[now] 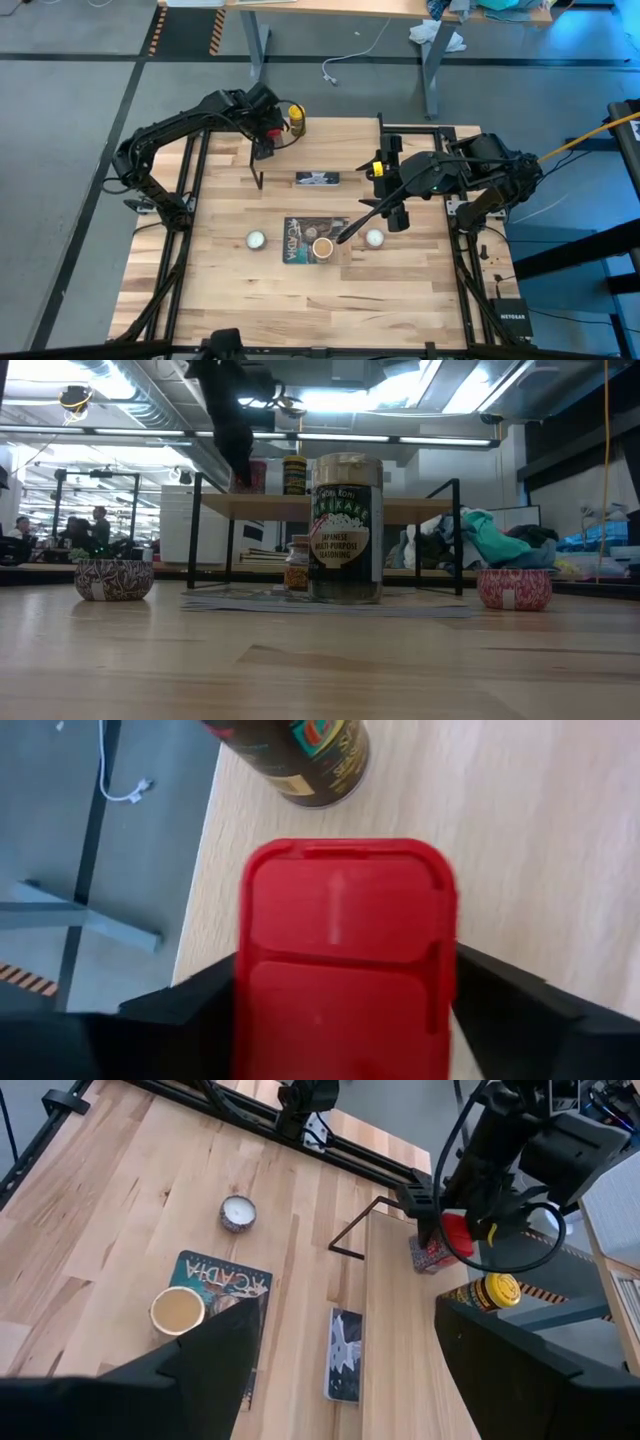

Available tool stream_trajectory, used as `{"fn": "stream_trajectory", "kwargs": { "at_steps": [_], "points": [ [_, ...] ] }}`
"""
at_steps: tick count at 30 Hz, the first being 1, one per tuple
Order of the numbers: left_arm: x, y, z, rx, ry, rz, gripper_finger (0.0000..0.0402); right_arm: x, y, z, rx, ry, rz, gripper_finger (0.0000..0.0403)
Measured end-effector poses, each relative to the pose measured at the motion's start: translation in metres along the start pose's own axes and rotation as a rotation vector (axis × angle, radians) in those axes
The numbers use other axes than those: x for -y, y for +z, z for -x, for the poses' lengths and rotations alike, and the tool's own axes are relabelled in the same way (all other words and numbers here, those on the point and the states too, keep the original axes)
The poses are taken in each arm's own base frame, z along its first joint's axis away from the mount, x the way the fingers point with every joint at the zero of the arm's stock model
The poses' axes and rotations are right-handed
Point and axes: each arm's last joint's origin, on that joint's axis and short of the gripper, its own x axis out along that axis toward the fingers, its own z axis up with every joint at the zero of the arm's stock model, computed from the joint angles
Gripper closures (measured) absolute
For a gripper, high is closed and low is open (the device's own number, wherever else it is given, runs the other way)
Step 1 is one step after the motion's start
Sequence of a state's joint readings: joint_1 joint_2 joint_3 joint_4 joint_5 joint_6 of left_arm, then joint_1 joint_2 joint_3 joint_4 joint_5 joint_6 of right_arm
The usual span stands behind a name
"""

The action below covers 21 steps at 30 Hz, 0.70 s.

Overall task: Shelf spices
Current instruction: Remove the red seasoning can from the shelf

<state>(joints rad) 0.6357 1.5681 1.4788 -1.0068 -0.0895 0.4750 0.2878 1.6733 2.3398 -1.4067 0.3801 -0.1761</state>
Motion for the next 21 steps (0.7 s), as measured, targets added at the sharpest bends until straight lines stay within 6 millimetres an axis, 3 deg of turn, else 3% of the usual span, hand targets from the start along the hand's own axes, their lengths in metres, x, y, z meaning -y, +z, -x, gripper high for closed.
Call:
{"fn": "stream_trajectory", "kwargs": {
  "at_steps": [5,11,16,21],
  "points": [
    [0.001,-0.001,0.002,0.001,-0.005,-0.004,0.021,0.0,0.0,0.0,0.001,0.0,0.0,0.0095],
    [0.004,-0.002,0.011,0.014,-0.001,-0.008,0.021,0.0,0.0,0.0,0.0,0.0,-0.018,0.0095],
    [0.009,-0.004,0.045,0.106,0.018,-0.006,0.021,0.0,0.0,0.0,0.0,0.0,-0.018,0.0095],
    [0.019,-0.011,0.097,0.286,-0.025,0.01,0.021,0.0,0.0,0.0,0.001,0.0,-0.018,0.0095]
  ]
}}
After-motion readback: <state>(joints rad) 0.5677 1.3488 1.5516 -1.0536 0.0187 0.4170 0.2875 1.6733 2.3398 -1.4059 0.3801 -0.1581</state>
